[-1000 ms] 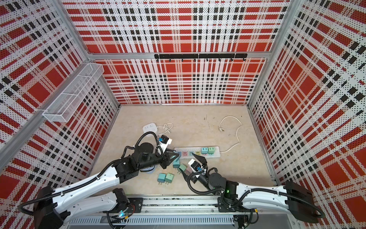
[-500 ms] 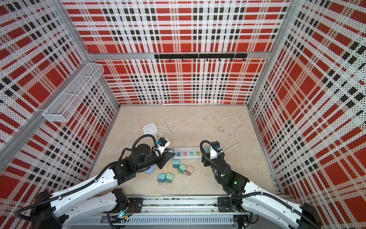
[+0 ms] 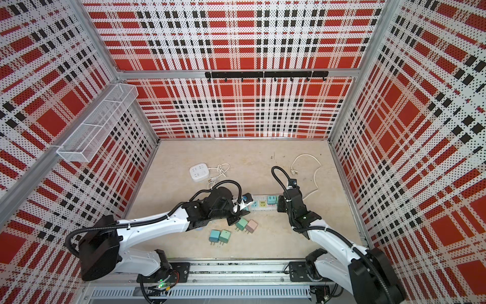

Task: Insert plugs into power strip
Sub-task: Insert the plug into the socket.

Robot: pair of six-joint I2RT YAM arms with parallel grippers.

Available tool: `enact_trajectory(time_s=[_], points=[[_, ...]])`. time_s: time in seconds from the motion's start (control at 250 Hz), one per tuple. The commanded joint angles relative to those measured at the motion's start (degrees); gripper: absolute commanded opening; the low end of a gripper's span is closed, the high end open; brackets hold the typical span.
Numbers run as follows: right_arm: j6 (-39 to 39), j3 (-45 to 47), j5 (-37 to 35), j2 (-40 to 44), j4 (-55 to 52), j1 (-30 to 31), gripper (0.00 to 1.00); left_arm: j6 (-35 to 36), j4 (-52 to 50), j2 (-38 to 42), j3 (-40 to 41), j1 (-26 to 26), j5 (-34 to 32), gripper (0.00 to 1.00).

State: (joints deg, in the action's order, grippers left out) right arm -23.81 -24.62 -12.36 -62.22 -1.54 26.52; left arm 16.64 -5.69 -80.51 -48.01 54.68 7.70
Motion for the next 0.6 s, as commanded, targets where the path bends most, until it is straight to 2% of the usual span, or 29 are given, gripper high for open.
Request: enact_trajectory(time_s=[0.0, 0.288, 0.596], points=[[0.2, -2.5, 4.1, -1.6, 3.1, -0.3, 0.34, 2.8, 1.6, -1.5, -3.2, -0.7, 3.0, 0.0], [0.6, -3.7, 2.1, -2.8, 2.7, -0.4, 0.35, 3.3, 4.1, -4.5, -5.0, -3.4, 7.9, 0.0], [-0.5, -0.4, 2.3, -7.1, 6.1, -0.4, 0.24, 4.7, 4.9, -9.1, -8.1, -4.1, 10.8, 0.0]])
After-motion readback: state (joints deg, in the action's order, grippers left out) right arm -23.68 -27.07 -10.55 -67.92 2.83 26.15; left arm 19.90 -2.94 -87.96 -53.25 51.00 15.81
